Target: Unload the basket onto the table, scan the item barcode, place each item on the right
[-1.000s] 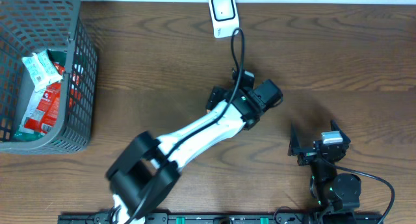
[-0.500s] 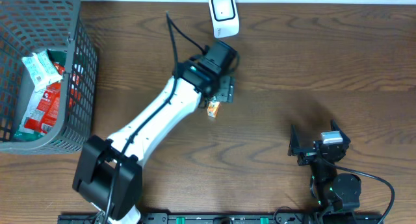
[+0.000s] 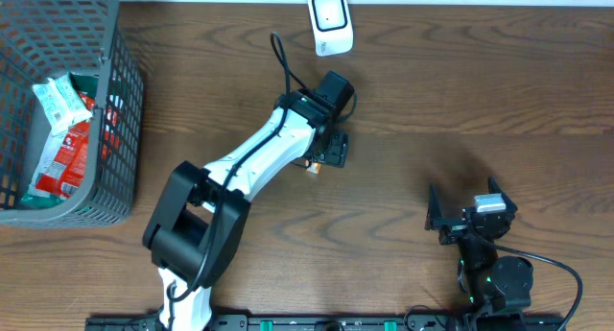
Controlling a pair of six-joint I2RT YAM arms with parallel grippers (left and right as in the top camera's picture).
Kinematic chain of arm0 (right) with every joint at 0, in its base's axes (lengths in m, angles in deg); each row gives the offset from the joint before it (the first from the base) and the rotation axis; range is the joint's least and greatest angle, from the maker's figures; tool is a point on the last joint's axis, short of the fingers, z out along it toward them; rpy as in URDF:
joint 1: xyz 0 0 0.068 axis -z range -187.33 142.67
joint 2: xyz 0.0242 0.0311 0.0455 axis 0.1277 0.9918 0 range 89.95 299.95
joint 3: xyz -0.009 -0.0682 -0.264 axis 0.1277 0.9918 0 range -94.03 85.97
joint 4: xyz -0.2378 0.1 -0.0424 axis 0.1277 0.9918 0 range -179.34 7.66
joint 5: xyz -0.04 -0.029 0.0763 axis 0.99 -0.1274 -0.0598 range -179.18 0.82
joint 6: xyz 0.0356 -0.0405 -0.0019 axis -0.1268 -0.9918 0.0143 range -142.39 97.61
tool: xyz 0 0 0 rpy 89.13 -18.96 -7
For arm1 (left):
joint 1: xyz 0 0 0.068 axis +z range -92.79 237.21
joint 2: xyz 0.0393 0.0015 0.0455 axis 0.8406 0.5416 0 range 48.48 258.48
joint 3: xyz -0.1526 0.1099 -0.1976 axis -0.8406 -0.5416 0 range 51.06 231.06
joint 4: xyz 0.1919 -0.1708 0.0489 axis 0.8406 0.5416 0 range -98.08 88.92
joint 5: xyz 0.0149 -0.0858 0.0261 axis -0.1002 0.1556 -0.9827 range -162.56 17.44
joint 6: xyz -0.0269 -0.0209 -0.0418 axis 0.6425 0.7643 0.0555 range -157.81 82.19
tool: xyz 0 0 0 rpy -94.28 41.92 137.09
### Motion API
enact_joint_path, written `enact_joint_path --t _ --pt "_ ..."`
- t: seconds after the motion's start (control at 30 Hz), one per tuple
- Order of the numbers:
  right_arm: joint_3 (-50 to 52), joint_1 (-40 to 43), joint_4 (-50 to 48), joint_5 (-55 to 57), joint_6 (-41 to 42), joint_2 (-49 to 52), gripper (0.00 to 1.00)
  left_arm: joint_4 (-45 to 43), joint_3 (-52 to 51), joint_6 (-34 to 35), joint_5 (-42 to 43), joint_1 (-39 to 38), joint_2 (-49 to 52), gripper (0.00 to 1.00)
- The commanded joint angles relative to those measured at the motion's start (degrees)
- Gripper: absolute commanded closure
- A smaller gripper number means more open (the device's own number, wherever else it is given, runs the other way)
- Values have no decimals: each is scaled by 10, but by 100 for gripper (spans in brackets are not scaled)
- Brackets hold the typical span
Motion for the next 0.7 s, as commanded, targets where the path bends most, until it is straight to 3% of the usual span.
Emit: enact_joint_path --t 0.0,0.17,0.47,0.57,0.67 --pt "0 1 2 3 -3 -2 1 -5 7 -9 1 1 14 32" --pt "0 1 2 3 -3 -2 1 -12 7 -9 -41 1 18 44" --pt "0 1 2 3 -3 -2 1 -26 -2 -4 -42 -7 31 45" --pt "0 1 2 3 -3 -2 1 -32 -2 -4 -44 -7 35 59" --pt "0 1 2 3 -3 -2 1 -37 -2 -4 -44 -7 35 62"
